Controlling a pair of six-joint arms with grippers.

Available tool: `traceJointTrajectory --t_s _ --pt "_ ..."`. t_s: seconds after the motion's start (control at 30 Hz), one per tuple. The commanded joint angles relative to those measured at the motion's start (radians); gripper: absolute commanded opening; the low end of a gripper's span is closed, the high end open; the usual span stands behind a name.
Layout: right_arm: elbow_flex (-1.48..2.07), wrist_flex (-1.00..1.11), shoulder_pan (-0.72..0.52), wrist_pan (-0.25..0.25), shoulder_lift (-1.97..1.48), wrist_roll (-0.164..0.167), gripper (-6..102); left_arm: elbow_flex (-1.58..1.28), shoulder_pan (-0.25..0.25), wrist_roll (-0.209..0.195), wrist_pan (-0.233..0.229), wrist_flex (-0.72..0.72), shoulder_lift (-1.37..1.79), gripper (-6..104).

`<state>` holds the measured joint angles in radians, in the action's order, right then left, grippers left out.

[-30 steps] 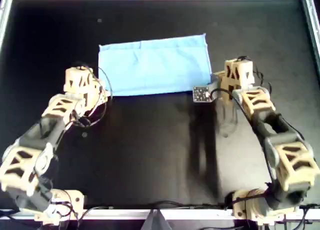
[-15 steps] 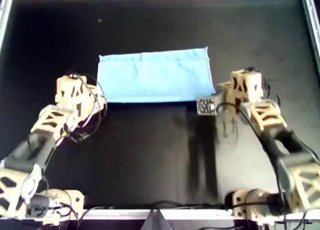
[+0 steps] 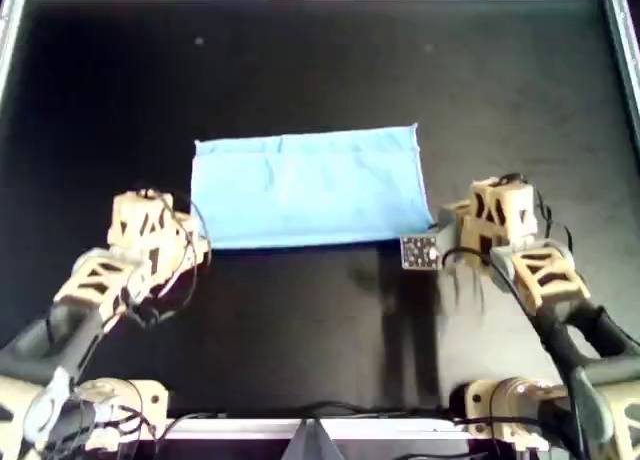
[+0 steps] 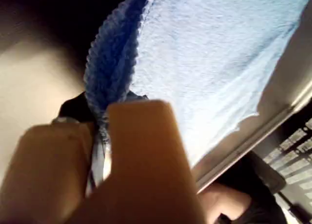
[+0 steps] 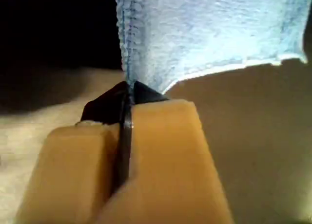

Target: Fold a cloth

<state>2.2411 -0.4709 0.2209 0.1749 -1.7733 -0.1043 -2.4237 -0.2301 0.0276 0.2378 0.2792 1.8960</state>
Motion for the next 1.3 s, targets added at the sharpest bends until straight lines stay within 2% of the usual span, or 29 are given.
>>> traceJointTrajectory --t_s 0.0,0.2,0.47,0.57,0.73,0.77,0.87,0.93,1.0,1.27 --pt "0.003 0.011 0.002 -0.008 -0.075 0.006 1 -0.037 0.008 -0.006 -0.005 -0.011 0.091 -1" --pt "0.041 0.011 0.005 -0.006 -0.075 0.006 1 -0.11 0.008 -0.006 -0.005 -0.011 0.167 -1" --pt "0.031 0.011 0.072 -0.008 -0.075 0.006 3 -0.095 0.009 -0.008 -0.005 -0.012 0.183 0" --pt "0.026 0.012 0.072 -0.008 -0.075 0.006 11 -0.095 0.009 -0.008 -0.005 -0.012 0.183 12" --pt "0.029 0.012 0.069 -0.025 -0.077 0.006 38 -0.097 0.012 0.009 -0.008 -0.012 0.184 46" --pt "0.038 0.012 0.069 -0.025 -0.081 0.006 42 -0.095 0.017 0.011 -0.025 -0.014 0.186 52" --pt "0.058 0.009 0.058 -0.025 -0.12 0.008 51 -0.115 0.023 0.011 -0.025 -0.011 0.23 64" --pt "0.081 0.009 0.052 -0.025 -0.175 0.023 53 -0.123 0.023 0.009 -0.025 -0.009 0.29 70" --pt "0.112 -0.003 0.051 -0.025 -0.262 0.023 53 -0.158 0.025 0.009 -0.025 -0.008 0.367 72" --pt "0.33 -0.003 0.051 -0.026 -0.689 0.025 53 -0.456 0.025 0.009 -0.026 -0.008 0.784 73"
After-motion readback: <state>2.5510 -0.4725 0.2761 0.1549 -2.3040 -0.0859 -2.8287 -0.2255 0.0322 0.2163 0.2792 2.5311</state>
